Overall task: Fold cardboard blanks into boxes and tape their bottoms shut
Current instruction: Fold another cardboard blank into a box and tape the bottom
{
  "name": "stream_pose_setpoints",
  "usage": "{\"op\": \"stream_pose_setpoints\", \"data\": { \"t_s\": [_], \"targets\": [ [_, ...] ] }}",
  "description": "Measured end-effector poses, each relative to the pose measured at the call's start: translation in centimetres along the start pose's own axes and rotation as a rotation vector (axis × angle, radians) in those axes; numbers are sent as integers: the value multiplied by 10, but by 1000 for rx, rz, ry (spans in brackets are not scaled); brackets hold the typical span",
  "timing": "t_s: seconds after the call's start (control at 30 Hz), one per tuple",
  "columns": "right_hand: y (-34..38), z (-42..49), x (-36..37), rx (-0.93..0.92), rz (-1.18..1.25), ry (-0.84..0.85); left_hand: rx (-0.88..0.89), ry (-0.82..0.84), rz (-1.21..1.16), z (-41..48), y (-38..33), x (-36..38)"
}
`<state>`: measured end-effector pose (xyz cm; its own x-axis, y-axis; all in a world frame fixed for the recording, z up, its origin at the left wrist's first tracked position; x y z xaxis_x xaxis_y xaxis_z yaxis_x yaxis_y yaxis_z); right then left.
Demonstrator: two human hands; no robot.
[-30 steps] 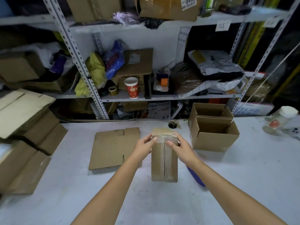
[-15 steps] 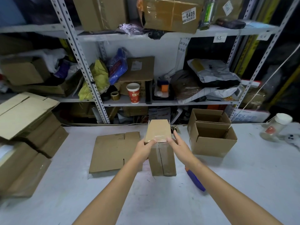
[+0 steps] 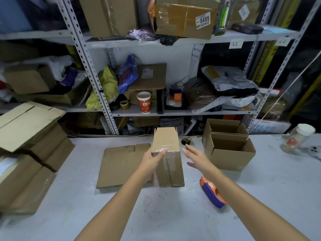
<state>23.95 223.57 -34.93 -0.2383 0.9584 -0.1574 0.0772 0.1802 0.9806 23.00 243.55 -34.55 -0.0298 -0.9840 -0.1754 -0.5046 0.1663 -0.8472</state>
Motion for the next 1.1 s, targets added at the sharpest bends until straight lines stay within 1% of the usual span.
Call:
{"op": "stream_pose_setpoints", "data": {
  "t_s": [0.03, 0.1, 0.2, 0.23, 0.27, 0.33, 0.4, 0.43, 0.53, 0.6, 0.67, 0.73, 0.8, 0.87, 0.93, 0.97, 1.0, 1.03, 1.1],
  "targets": [
    [-2, 2, -1, 35, 41, -23, 6, 8, 10, 0, -1, 2],
    [3, 4, 5, 48, 89, -38, 33, 24, 26, 1, -1, 10],
    [5, 11, 14, 40, 51, -84, 94, 20, 54, 2, -6, 21],
    [5, 13, 14, 38, 49, -104, 87, 37, 61, 3, -8, 24],
    [4, 14, 11, 43, 55, -122, 69, 62, 51, 2, -12, 26],
    [6, 14, 3, 71, 87, -138, -25, 127, -45, -1, -15, 26],
    [6, 13, -4, 80, 106, -133, -106, 152, -160, 2, -14, 24],
    [7, 12, -4, 73, 109, -127, -117, 150, -178, 5, -13, 24],
    [7, 15, 1, -3, 18, -115, -58, 96, -126, 12, -14, 26],
    [9, 16, 6, -49, -49, -137, -4, 58, -99, 17, -17, 28],
    [7, 17, 6, -56, -68, -166, 35, 52, -84, 19, -19, 31],
    [4, 18, 2, -29, -65, -180, 71, 82, -25, 19, -20, 32],
    [3, 19, -2, 15, -3, -187, 102, 133, 73, 17, -21, 34],
    [5, 17, -3, 62, 96, -154, 97, 124, 129, 16, -19, 31],
    [4, 15, -2, 106, 132, -107, 114, 97, 178, 18, -19, 27],
    [2, 14, -2, 112, 100, -92, 130, 94, 211, 17, -20, 24],
    [3, 12, -5, 89, 4, -88, 138, 98, 249, 16, -22, 23],
    [7, 12, -7, 19, -156, -72, 135, 106, 284, 15, -23, 21],
    [17, 10, -3, -178, -549, 41, 106, 126, 346, 14, -24, 21]
  ]
}}
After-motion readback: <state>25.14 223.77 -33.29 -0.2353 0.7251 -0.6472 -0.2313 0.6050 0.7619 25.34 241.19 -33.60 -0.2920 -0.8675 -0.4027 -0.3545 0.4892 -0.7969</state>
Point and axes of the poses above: each hand's wrist, its own z-axis towards the middle knuckle, its own x-axis out of the palm, y = z × x, the point moved 6 cm from there along z, towards the middle knuckle, and after that the axes turned 12 degrees about -x, right-handed, at the moved point
